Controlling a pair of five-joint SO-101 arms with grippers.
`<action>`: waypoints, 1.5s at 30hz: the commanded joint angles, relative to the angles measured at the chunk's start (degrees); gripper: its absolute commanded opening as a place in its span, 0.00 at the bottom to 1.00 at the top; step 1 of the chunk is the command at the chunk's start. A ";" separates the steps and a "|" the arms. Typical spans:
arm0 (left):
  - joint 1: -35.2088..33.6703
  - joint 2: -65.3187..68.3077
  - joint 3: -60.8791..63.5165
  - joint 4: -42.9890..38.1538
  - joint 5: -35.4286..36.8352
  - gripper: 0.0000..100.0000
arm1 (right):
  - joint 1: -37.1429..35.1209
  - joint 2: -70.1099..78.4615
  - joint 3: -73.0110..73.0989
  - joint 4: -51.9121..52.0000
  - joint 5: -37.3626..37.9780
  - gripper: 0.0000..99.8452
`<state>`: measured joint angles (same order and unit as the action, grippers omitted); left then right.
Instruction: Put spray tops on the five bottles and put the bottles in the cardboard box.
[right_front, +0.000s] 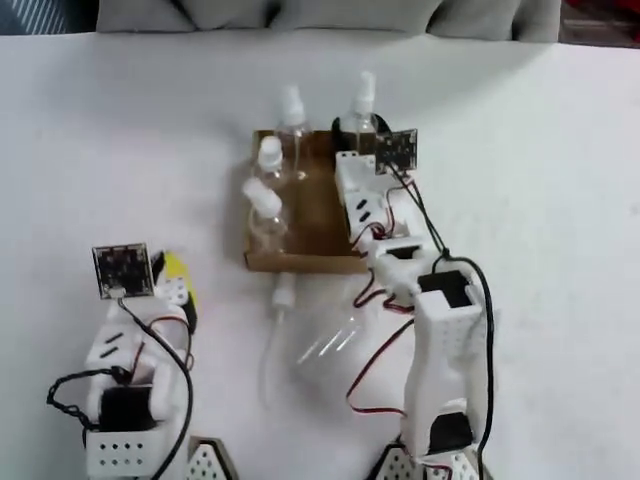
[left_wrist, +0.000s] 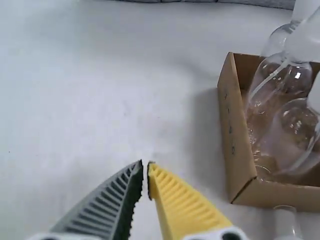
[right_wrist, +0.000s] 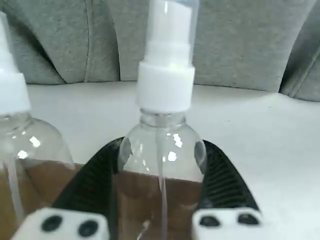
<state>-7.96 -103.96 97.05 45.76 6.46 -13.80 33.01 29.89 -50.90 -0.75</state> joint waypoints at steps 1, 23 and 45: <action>-0.40 -0.57 0.00 -0.26 -0.62 0.02 | -0.13 -1.10 1.76 -0.66 0.70 0.01; -0.40 -0.57 0.00 -0.26 -0.62 0.02 | -1.89 -1.10 12.04 -9.54 10.81 0.02; -0.40 -0.57 0.00 -0.26 -0.62 0.02 | -1.98 -6.55 15.74 6.11 11.16 0.02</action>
<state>-7.96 -103.96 97.05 45.76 6.46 -15.21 26.51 43.25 -46.15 9.54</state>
